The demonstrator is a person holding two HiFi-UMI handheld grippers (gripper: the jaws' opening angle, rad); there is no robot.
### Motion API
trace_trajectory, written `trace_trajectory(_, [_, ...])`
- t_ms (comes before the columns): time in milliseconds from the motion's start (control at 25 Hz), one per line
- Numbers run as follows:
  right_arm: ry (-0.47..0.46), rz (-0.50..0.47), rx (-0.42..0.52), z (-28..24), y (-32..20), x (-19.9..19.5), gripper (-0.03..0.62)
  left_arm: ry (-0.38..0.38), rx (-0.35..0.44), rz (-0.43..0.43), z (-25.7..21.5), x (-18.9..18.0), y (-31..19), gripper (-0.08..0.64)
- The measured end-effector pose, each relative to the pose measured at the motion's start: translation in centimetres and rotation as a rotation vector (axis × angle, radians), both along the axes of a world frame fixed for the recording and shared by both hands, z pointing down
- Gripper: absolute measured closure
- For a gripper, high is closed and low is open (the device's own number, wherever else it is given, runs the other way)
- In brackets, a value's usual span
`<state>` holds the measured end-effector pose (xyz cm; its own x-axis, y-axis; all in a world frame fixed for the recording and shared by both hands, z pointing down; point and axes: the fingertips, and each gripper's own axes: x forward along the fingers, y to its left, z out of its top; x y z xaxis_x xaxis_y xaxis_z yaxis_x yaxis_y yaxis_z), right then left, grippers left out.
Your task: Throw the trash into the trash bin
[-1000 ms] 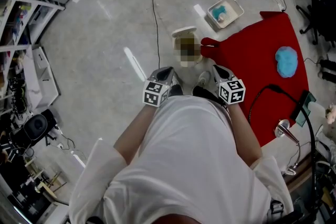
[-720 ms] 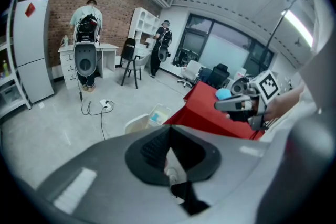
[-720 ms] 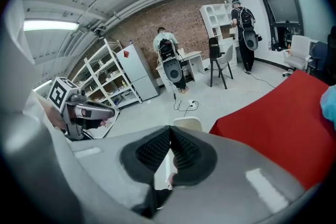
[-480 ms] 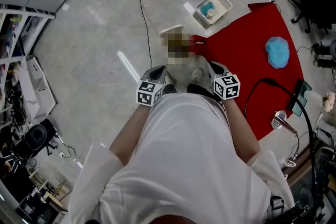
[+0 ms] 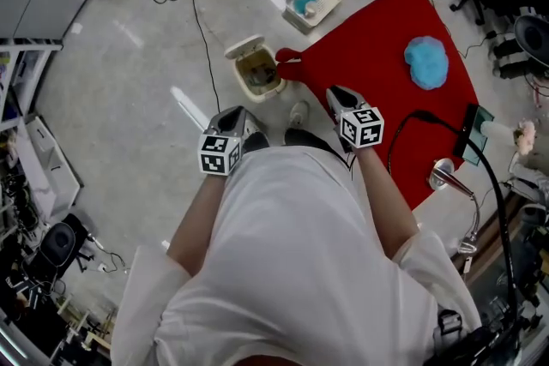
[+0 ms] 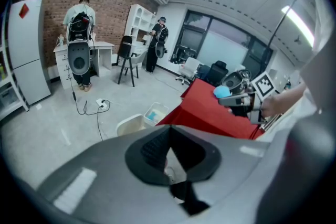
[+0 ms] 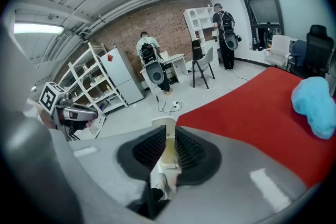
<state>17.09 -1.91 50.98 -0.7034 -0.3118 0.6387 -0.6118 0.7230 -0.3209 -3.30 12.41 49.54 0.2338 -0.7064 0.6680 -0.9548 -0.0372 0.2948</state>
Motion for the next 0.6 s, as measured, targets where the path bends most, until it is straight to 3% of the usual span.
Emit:
trace_trajectory(360, [0.069,0.109,0.013,1.3,-5.1,6.9,0.535,-0.003,-0.036,-0.011,0.8,0.8,-1.1,0.555])
trace_trajectory(600, [0.137,0.223,-0.001,3.2,-9.6,14.2,0.531,-0.014,-0.058,-0.026,1.1,1.6,-2.7,0.555])
